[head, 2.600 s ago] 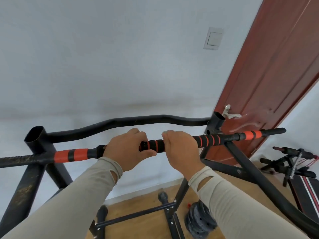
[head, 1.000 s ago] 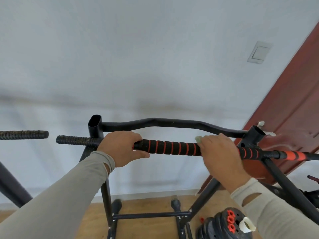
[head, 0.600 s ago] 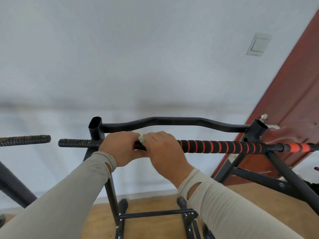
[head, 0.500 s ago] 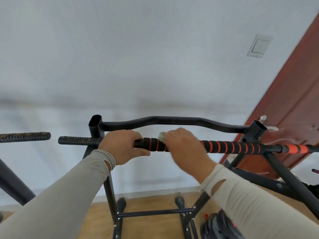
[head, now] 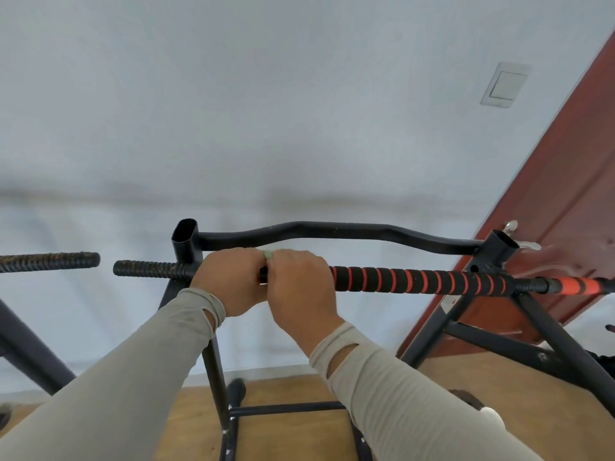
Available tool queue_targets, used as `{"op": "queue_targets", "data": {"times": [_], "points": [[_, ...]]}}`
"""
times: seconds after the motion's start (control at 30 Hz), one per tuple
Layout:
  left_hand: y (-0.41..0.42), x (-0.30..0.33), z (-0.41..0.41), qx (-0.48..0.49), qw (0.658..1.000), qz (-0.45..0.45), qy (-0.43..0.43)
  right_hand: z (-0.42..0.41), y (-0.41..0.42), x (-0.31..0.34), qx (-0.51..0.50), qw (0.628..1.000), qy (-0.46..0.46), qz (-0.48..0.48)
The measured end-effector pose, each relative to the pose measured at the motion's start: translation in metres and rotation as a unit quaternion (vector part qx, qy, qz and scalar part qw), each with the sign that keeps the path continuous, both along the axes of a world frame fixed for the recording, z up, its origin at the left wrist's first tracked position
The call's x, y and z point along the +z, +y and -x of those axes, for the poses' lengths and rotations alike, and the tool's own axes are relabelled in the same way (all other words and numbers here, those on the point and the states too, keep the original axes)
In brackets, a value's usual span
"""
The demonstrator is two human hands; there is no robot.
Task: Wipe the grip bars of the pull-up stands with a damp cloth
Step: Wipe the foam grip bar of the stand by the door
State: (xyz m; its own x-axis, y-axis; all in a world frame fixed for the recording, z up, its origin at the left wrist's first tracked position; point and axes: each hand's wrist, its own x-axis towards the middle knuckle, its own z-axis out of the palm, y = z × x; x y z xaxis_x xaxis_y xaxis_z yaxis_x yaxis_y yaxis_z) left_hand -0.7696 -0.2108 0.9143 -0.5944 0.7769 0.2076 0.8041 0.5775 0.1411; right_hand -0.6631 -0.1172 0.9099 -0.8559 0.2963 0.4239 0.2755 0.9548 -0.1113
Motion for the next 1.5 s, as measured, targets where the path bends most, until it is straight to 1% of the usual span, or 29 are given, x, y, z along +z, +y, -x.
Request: {"op": "queue_targets", "data": {"times": [0.1, 0.17, 0.2, 0.3, 0.4, 0.47, 0.53, 0.63, 0.67, 0.73, 0.83, 0.87, 0.93, 1.03, 1.1, 1.17, 1.23, 1.33, 1.5], "points": [[-0.001, -0.001, 0.002, -0.015, 0.999, -0.016, -0.029, -0.019, 0.025, -0.004, 0.088, 0.994, 0.041, -0.055], [-0.001, 0.001, 0.003, -0.018, 0.999, -0.010, -0.042, -0.041, 0.053, 0.000, 0.117, 0.988, 0.031, -0.094], [-0.002, 0.003, 0.002, -0.017, 0.999, -0.003, -0.045, -0.053, 0.069, 0.003, 0.110, 0.988, 0.016, -0.112], [-0.002, 0.006, 0.000, -0.014, 0.999, 0.001, -0.047, -0.099, 0.119, 0.012, 0.005, 0.984, -0.042, -0.170], [-0.003, 0.005, -0.001, -0.015, 0.999, -0.002, -0.036, -0.141, 0.159, 0.024, -0.114, 0.967, -0.118, -0.192], [-0.004, 0.006, -0.002, -0.017, 0.999, -0.001, -0.031, -0.142, 0.156, 0.028, -0.153, 0.966, -0.121, -0.171], [-0.003, 0.008, -0.004, -0.020, 0.999, -0.003, -0.030, -0.133, 0.146, 0.020, -0.169, 0.971, -0.097, -0.138], [-0.004, 0.009, -0.004, -0.026, 0.999, 0.002, -0.038, -0.130, 0.140, 0.011, -0.171, 0.980, -0.040, -0.090], [-0.005, 0.010, -0.006, -0.033, 0.998, 0.002, -0.045, -0.134, 0.142, 0.010, -0.164, 0.982, -0.033, -0.087], [0.001, 0.010, -0.011, -0.063, 0.997, -0.018, -0.037, -0.141, 0.144, 0.009, -0.146, 0.984, -0.029, -0.094], [0.030, 0.016, -0.026, -0.099, 0.992, -0.071, 0.013, -0.139, 0.140, 0.005, -0.140, 0.986, -0.021, -0.086], [0.040, 0.017, -0.030, -0.090, 0.992, -0.078, 0.028, -0.138, 0.140, 0.002, -0.138, 0.986, -0.027, -0.087], [0.053, 0.016, -0.034, -0.033, 0.997, -0.060, 0.047, -0.141, 0.141, 0.001, -0.132, 0.987, -0.034, -0.089], [0.055, 0.009, -0.030, 0.037, 0.998, -0.049, 0.014, -0.148, 0.144, 0.004, -0.112, 0.986, -0.045, -0.111], [0.054, 0.010, -0.029, 0.048, 0.998, -0.042, 0.001, -0.151, 0.146, 0.003, -0.113, 0.986, -0.038, -0.120], [0.053, 0.013, -0.026, 0.059, 0.998, -0.025, 0.000, -0.150, 0.145, 0.001, -0.124, 0.986, -0.005, -0.113], [0.048, 0.014, -0.019, 0.076, 0.997, -0.004, 0.003, -0.144, 0.142, 0.003, -0.137, 0.986, 0.028, -0.086], [0.039, 0.010, -0.013, 0.087, 0.996, 0.027, 0.004, -0.138, 0.139, 0.005, -0.145, 0.988, 0.037, -0.028], [0.030, 0.008, 0.002, 0.082, 0.993, 0.076, 0.030, -0.140, 0.145, -0.001, -0.144, 0.988, 0.058, 0.005]]}}
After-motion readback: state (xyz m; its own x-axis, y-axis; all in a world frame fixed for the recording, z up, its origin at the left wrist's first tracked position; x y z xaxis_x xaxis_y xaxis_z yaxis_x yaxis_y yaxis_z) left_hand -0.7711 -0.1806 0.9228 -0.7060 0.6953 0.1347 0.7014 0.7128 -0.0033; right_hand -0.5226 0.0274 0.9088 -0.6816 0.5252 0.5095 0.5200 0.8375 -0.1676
